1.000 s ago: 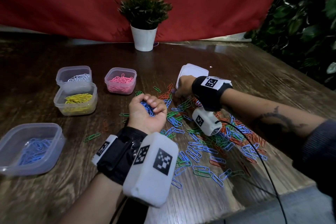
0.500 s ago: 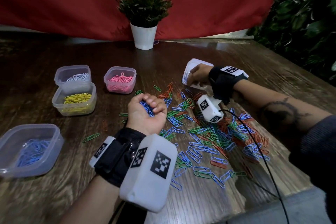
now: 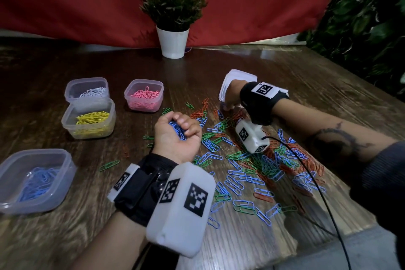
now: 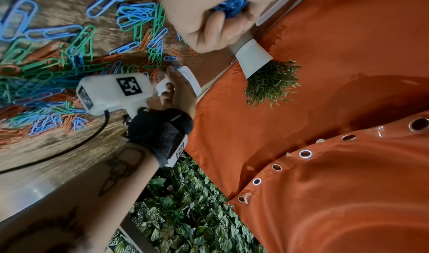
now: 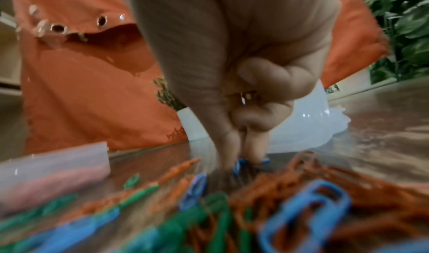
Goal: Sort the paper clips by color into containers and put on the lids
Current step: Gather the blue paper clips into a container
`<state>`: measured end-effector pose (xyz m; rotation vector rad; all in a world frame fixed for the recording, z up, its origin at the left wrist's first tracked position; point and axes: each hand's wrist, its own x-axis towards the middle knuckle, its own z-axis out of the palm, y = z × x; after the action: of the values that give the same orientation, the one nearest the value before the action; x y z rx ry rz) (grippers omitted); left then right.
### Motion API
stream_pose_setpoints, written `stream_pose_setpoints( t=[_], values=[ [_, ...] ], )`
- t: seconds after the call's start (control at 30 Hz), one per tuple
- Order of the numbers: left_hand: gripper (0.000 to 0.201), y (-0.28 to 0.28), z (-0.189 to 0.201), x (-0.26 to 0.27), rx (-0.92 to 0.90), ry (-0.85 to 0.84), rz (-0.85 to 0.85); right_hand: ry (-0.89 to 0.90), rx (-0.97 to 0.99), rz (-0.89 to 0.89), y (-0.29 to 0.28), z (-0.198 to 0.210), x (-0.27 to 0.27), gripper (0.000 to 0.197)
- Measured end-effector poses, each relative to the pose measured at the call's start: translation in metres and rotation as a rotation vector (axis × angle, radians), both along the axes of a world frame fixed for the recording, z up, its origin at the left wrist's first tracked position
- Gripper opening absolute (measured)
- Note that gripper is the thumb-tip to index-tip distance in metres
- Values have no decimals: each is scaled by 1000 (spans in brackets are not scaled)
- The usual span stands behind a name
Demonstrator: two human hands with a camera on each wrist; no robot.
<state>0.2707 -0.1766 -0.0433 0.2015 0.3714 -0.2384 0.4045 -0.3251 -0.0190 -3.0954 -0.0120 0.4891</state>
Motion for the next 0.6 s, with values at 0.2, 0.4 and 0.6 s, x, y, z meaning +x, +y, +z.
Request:
stream_pose_setpoints(
  t=[0.2, 0.4, 0.6],
  values=[
    [54, -1, 1, -1, 9, 7, 1, -51, -76, 38, 7, -4, -8, 34],
    [55, 0, 0, -1, -2, 3, -3, -77, -61, 13, 11, -9, -13, 34],
    [55, 2, 3, 1, -12, 10, 4, -77, -18, 31, 7, -8, -12, 35]
  ],
)
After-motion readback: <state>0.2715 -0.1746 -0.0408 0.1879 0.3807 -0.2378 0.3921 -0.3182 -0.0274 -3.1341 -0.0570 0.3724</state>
